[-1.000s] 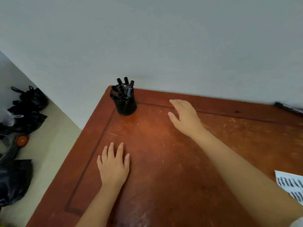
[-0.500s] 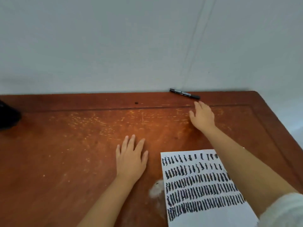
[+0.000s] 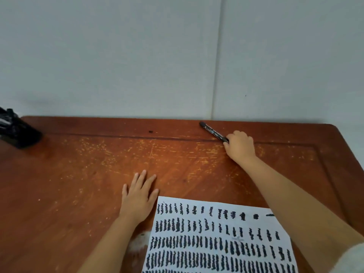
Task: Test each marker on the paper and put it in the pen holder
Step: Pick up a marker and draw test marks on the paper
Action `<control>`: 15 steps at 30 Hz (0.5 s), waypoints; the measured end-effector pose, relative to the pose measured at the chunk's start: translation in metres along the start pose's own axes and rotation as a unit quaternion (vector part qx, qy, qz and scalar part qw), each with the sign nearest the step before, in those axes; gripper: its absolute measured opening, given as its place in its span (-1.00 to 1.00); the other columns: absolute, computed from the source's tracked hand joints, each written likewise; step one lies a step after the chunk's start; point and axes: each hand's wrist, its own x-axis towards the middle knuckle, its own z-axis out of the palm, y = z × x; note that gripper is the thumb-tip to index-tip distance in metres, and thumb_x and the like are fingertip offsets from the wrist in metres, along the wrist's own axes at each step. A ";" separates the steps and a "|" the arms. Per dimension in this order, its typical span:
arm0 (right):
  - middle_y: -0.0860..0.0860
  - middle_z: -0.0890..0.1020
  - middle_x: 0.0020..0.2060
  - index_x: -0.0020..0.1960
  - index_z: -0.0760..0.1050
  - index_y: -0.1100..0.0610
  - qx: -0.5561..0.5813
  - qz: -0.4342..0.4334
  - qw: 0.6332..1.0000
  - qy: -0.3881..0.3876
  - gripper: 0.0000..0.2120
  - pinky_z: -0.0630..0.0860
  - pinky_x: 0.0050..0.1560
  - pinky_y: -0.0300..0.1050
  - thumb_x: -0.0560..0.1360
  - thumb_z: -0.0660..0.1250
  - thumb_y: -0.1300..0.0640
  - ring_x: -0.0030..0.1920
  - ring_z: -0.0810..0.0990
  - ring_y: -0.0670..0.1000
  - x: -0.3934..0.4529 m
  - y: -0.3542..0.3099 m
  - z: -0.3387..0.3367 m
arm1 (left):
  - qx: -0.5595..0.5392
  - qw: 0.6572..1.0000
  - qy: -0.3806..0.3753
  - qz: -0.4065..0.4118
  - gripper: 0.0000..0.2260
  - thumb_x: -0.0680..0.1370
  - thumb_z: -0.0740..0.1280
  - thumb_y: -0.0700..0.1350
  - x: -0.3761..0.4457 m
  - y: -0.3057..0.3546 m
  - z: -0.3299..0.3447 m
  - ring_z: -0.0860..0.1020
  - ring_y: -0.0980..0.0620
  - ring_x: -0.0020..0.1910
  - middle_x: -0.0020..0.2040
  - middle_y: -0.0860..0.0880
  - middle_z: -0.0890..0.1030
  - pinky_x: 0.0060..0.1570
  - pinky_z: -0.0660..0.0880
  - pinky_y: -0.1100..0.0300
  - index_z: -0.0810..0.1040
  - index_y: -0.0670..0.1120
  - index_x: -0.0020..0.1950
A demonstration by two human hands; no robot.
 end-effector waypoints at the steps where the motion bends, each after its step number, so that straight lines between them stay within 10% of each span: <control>1: 0.18 0.51 0.08 0.13 0.46 0.23 0.020 0.006 1.000 0.000 -0.74 0.37 0.10 0.05 0.51 0.20 0.13 0.13 0.44 0.20 -0.004 0.000 0.000 | -0.001 1.000 -0.001 -0.002 -0.58 0.60 0.02 0.06 0.000 0.000 -0.001 -0.15 0.03 0.48 0.51 0.02 -0.07 0.40 -0.16 -0.07 0.08 0.09 0.46; 10: 0.08 0.63 -0.06 0.10 0.54 0.20 0.334 0.085 0.936 -0.070 -0.78 0.40 -0.09 -0.23 0.47 0.30 0.20 -0.10 0.53 0.00 -0.089 -0.002 -0.017 | 0.047 0.998 -0.027 -0.018 -0.57 0.60 -0.02 0.11 0.001 0.003 -0.007 -0.16 0.02 0.48 0.52 0.02 -0.09 0.41 -0.13 -0.09 0.05 0.10 0.46; 15: 0.07 0.60 -0.18 0.02 0.57 0.04 0.472 0.044 0.878 -0.070 -0.79 0.39 -0.30 -0.45 0.46 0.30 0.27 -0.26 0.49 -0.08 -0.165 -0.007 -0.031 | -0.076 0.991 0.094 0.060 -0.55 0.58 0.09 0.06 -0.027 0.048 -0.010 -0.07 0.01 0.47 0.50 -0.01 0.04 0.41 -0.05 -0.04 0.16 -0.04 0.44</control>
